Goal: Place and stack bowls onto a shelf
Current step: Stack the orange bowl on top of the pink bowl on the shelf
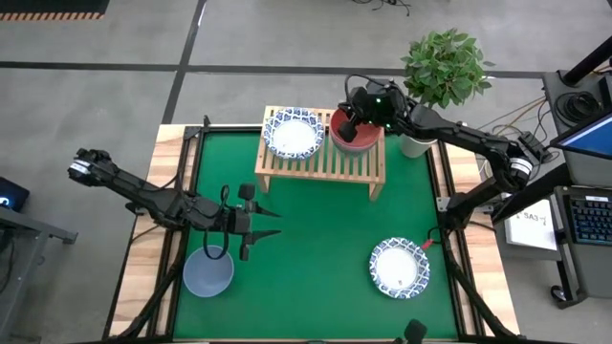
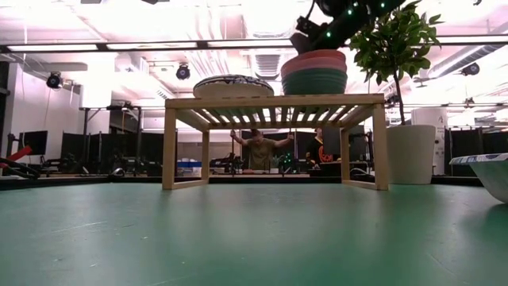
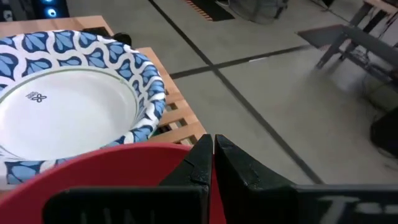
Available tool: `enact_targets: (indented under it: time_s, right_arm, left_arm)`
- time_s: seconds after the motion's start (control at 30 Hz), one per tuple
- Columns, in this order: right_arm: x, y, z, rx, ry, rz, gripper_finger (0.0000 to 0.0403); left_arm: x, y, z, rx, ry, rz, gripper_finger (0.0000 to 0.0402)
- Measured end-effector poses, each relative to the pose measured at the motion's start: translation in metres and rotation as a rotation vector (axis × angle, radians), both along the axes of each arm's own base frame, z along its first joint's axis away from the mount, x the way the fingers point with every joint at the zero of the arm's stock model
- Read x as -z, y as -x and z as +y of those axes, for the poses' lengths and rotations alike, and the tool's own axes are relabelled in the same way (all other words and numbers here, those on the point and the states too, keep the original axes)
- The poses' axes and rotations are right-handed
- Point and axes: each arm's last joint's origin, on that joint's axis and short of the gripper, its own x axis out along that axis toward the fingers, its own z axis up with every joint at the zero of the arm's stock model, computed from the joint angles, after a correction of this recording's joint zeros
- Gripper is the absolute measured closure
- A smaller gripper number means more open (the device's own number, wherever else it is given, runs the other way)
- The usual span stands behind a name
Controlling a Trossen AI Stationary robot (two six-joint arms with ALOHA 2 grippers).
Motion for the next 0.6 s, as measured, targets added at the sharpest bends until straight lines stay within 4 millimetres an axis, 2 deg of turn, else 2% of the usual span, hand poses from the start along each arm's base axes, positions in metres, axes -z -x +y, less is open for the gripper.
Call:
enact_targets:
  time_s: [0.17, 0.33, 0.5, 0.6]
  right_arm:
    - [0.006, 0.001, -0.001, 0.003, -0.011, -0.007, 0.0394]
    - [0.002, 0.002, 0.000, 0.002, 0.000, -0.029, 0.0394]
    - [-0.008, 0.009, 0.008, -0.043, -0.016, -0.090, 0.0394]
    - [-0.004, 0.014, 0.014, -0.060, -0.020, -0.142, 0.0394]
  left_arm:
    - [0.000, 0.000, 0.000, 0.000, 0.000, 0.000, 0.0247]
    - [0.000, 0.000, 0.000, 0.000, 0.000, 0.001, 0.0247]
    - [0.000, 0.000, 0.000, 0.001, 0.000, 0.000, 0.0247]
    - [0.000, 0.000, 0.000, 0.000, 0.000, 0.001, 0.0247]
